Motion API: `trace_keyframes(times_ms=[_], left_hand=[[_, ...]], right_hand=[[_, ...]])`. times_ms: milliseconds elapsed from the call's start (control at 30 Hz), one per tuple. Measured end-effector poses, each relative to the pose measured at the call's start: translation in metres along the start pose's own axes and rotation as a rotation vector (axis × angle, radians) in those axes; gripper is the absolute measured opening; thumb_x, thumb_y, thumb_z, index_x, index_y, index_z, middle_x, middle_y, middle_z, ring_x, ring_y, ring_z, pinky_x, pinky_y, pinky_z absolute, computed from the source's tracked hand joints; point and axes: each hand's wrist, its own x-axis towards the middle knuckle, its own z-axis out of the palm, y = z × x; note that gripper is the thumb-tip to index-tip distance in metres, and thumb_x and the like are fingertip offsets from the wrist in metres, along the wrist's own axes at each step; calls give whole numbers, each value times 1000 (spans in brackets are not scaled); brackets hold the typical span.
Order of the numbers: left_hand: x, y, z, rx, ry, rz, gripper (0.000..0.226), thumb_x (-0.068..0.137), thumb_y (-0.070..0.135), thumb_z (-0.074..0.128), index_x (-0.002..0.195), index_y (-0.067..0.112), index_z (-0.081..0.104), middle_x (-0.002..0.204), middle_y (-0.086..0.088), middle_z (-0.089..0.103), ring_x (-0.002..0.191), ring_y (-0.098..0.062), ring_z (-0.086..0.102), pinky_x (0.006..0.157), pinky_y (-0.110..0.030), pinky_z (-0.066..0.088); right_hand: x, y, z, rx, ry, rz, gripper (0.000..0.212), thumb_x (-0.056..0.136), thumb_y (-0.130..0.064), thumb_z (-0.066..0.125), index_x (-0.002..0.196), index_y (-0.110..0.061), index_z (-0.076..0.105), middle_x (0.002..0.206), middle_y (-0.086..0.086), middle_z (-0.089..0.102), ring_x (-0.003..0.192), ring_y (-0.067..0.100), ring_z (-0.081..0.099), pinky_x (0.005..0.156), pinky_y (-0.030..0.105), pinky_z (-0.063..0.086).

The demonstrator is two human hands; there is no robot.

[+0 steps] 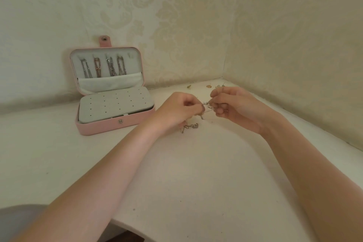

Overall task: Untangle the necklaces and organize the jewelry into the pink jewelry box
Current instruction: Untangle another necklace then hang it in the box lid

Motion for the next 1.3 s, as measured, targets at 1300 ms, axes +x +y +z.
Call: trace_keyframes(times_ms=[1300], left_hand=[[-1,-1,-4,-220,-62,-90,13,85,21,64,75,20,72,64,8,50,60,-8,41,51,-20,38]], right_hand=[[-3,-9,-6,654,203,-142,7,90,-4,54,90,-12,55,72,2,59,56,11,51,49,16,43]])
